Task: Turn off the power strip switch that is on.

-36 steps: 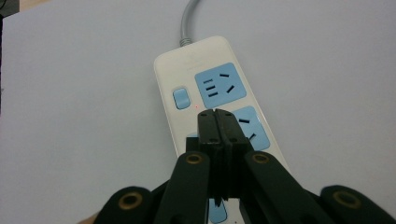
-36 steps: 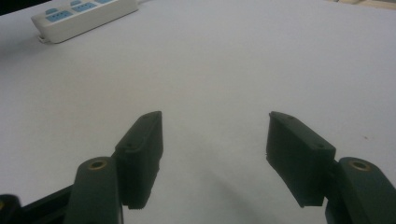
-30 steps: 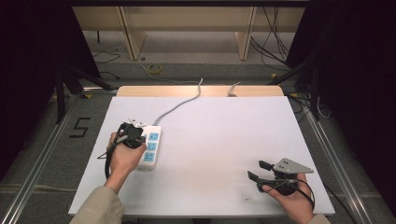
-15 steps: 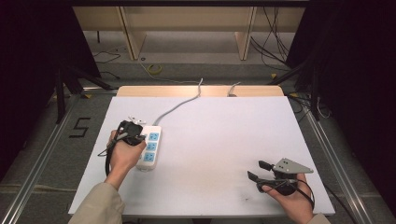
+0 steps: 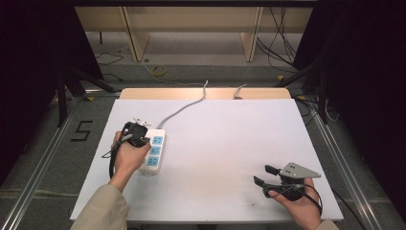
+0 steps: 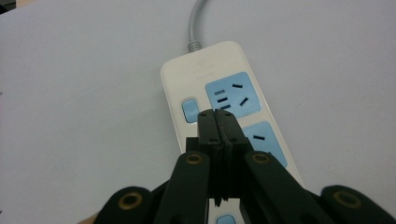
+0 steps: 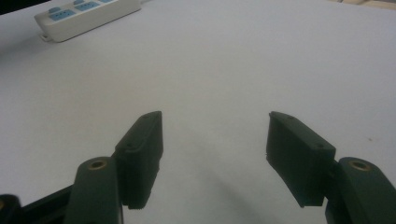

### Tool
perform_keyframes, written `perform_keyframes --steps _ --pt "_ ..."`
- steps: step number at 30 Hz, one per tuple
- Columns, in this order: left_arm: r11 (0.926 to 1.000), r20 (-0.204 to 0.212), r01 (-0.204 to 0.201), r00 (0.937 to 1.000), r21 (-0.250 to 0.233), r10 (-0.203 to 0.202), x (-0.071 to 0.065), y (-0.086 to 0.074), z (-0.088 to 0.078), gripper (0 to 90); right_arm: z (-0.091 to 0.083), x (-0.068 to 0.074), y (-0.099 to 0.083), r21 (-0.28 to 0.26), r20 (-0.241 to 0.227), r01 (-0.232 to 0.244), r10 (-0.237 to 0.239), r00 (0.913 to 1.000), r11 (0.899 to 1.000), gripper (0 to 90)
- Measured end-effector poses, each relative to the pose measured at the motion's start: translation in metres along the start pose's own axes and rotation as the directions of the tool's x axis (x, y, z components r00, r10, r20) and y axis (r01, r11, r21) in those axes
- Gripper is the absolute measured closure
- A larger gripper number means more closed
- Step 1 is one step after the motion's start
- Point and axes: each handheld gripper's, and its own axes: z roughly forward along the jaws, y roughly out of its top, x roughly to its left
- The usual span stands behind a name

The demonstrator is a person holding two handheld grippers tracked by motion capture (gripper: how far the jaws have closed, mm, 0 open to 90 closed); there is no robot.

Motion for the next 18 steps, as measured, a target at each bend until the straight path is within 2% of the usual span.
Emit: perform_keyframes --steps 11,18 --pt "0.9997 -0.007 -0.005 1.0 0.023 0.005 0.003 0.007 0.007 89.6 0.0 0.0 0.0 0.002 -0.004 0.0 0.0 1.0 1.0 37.4" --pt "0.9991 -0.02 -0.023 0.9995 0.035 0.024 0.005 0.014 0.01 89.5 0.0 0.0 0.0 0.003 -0.005 -0.001 0.001 1.0 1.0 37.4"
